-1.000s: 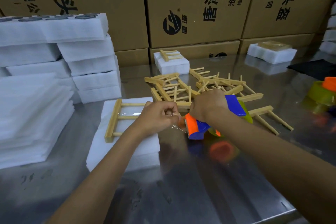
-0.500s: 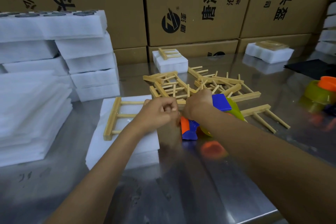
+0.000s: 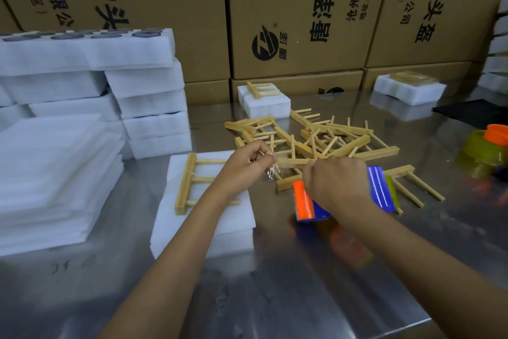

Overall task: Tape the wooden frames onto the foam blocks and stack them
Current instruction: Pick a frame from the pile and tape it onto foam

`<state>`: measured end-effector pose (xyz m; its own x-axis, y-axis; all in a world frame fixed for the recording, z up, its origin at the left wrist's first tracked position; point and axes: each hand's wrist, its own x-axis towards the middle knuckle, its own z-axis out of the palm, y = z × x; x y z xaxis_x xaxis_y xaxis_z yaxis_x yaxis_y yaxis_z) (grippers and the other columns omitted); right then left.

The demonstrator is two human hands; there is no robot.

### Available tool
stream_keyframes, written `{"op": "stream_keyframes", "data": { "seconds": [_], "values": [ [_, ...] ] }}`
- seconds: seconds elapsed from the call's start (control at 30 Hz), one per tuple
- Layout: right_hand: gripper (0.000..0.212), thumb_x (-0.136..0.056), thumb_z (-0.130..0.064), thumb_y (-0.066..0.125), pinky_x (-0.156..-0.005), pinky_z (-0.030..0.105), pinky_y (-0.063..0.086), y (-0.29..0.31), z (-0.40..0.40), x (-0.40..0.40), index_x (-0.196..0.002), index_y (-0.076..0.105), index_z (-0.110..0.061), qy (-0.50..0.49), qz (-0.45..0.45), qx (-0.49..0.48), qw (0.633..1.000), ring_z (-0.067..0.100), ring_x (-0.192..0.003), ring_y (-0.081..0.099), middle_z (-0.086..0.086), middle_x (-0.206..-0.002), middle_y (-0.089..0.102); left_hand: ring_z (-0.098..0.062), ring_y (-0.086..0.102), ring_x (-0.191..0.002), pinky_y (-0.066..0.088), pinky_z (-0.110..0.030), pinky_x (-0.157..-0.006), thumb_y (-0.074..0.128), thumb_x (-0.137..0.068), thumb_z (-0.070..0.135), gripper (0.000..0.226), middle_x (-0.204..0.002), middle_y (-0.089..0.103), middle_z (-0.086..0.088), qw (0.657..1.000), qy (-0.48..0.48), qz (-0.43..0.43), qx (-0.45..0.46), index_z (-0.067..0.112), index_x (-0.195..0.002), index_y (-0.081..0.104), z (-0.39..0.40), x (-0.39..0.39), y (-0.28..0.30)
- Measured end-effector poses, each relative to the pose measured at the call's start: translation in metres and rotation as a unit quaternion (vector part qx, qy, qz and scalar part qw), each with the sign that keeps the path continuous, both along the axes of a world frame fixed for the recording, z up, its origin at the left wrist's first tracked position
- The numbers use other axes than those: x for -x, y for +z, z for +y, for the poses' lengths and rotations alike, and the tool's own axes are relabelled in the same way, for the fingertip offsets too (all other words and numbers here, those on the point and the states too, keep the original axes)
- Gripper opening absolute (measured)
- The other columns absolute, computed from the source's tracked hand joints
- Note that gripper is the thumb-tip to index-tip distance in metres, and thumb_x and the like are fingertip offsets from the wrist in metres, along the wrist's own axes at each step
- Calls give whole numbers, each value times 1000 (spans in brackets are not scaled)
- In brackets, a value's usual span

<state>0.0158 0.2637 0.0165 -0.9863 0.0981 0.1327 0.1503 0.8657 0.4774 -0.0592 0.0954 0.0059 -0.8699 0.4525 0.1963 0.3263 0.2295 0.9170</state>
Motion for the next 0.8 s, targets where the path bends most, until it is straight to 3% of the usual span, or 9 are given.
{"op": "stream_keyframes", "data": {
  "seconds": [0.07, 0.17, 0.23, 0.3, 0.47, 0.6, 0.67, 0.73, 0.8],
  "values": [
    [39, -96, -45, 48, -57, 31, 33, -6, 6, -20, -122, 50, -16, -16, 42, 16, 999, 17, -71, 58, 3, -82, 60, -10, 52, -70, 42, -30, -72, 60, -80, 39, 11, -80, 58, -12, 1000, 3, -4, 3, 29, -76, 62, 0, 2, -1],
    [37, -99, -43, 30, -52, 28, 28, -15, 6, -42, -88, 57, -20, -77, 144, 72, 984, 15, -50, 39, -3, -62, 49, -8, 53, -66, 44, -28, -71, 60, -82, 32, 10, -78, 61, -8, 1000, 4, -10, 1, 33, -72, 63, 1, 4, -2],
    [40, -99, -44, 31, -56, 29, 31, -21, 7, -51, -81, 56, -18, -82, 199, 116, 970, 19, -60, 50, 0, -68, 58, -7, 54, -64, 42, -27, -70, 58, -85, 28, 16, -73, 61, 2, 1000, 8, -10, 3, 34, -71, 63, 1, 5, -3],
    [38, -98, -41, 33, -60, 31, 33, -22, 10, -55, -87, 58, -15, -82, 211, 142, 964, 23, -79, 59, 4, -84, 66, -9, 54, -66, 41, -28, -69, 57, -84, 30, 16, -69, 59, 4, 1000, 9, -15, 2, 34, -70, 64, 1, 4, -2],
    [36, -95, -42, 39, -66, 32, 40, -11, 9, -55, -96, 62, -15, -90, 167, 175, 966, 21, -98, 55, 5, -103, 62, -6, 53, -63, 42, -20, -68, 58, -80, 26, 17, -71, 61, 10, 999, -3, -36, -35, 31, -64, 62, 0, 2, 2],
    [32, -95, -34, 46, -89, 41, 46, 10, 11, -37, -117, 59, -15, -49, 153, 219, 963, 24, -117, 50, 7, -121, 58, -5, 49, -61, 36, -8, -53, 55, -90, 11, 34, -73, 58, 4, 998, -14, -34, -44, 31, -64, 62, -2, 3, 3],
    [42, -95, -21, 49, -99, 38, 43, 23, 10, -18, -136, 51, -20, 22, 101, 411, 906, 22, -129, 44, 4, -138, 53, -4, 49, -59, 35, -6, -51, 54, -90, 10, 32, -70, 57, 7, 998, -17, -36, -48, 28, -66, 63, -3, 2, 4],
    [57, -92, -4, 47, -88, 23, 41, 35, 1, 0, -145, 44, -26, 66, -5, 603, 795, 13, -129, 38, -3, -145, 42, -2, 48, -58, 35, -6, -51, 54, -91, 10, 28, -66, 56, 10, 998, -21, -37, -50, 24, -68, 63, -3, 1, 6],
    [63, -88, 2, 46, -78, 17, 41, 42, -10, 14, -140, 47, -33, 90, -73, 647, 753, 10, -119, 39, -8, -139, 42, -3, 48, -58, 35, -6, -51, 54, -92, 9, 26, -65, 56, 11, 998, -19, -41, -54, 20, -70, 62, -3, 1, 6]
  ]
}}
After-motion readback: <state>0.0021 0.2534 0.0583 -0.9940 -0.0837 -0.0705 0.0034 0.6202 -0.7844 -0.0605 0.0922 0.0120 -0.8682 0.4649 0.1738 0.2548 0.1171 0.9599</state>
